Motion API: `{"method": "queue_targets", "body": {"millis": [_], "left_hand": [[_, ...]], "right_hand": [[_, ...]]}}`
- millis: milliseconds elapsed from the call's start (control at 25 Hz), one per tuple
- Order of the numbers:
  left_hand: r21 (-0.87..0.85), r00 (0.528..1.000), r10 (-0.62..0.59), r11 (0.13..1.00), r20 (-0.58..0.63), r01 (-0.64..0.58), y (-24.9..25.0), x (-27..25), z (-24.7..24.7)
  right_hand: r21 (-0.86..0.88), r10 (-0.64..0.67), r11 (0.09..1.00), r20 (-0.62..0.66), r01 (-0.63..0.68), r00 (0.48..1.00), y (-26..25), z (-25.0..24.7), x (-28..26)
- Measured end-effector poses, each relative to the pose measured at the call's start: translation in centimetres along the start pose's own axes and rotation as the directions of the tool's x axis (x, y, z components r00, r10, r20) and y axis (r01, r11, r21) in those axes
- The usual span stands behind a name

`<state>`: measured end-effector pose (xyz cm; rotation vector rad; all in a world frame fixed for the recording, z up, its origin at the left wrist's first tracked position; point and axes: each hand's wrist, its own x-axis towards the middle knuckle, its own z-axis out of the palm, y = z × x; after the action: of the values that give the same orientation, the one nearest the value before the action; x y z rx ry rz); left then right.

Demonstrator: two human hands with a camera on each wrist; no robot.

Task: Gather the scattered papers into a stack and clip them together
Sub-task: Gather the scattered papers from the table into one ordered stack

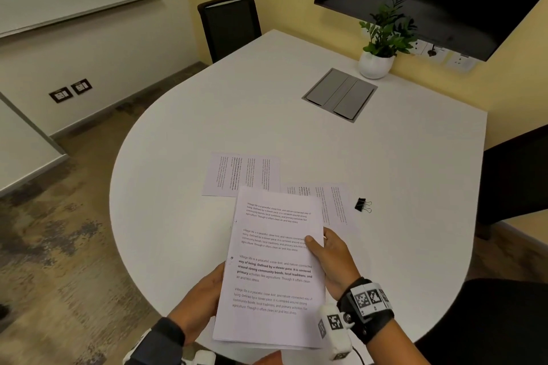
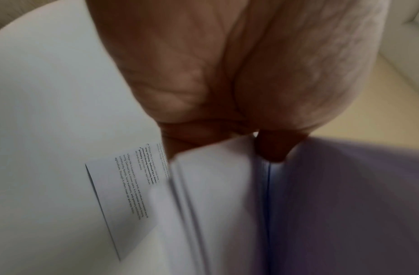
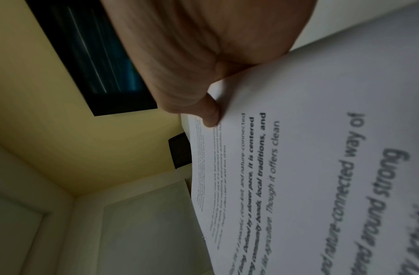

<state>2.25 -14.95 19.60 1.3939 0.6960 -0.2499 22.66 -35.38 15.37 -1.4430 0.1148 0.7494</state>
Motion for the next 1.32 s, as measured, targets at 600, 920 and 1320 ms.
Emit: {"method": "queue_targets", "body": {"millis": [600,920,1320], "left_hand": [[0.02,0.955,0.136,0.991,-0.265,-0.136,-0.6,4.9,0.2],[0.014,0.932,0.144,0.989,-0.333,-0.148,-1.6,7.5,1.4],[0.065,0.936,0.144,0.989,-0.32,-0.13,-2.3,9.5,-0.7]], "right_hand": [[-0.1,-0.221,0.971,-0.025,0.217,0.975,0.2,1.4,-0.7],[-0.182,-0.17,0.971,-0.063,0.156,0.983,5.2,2.1,-1.0],[-0.292,-0.18,0.943,-0.054,0.157,0.982,6.1,3.1,0.4]]}}
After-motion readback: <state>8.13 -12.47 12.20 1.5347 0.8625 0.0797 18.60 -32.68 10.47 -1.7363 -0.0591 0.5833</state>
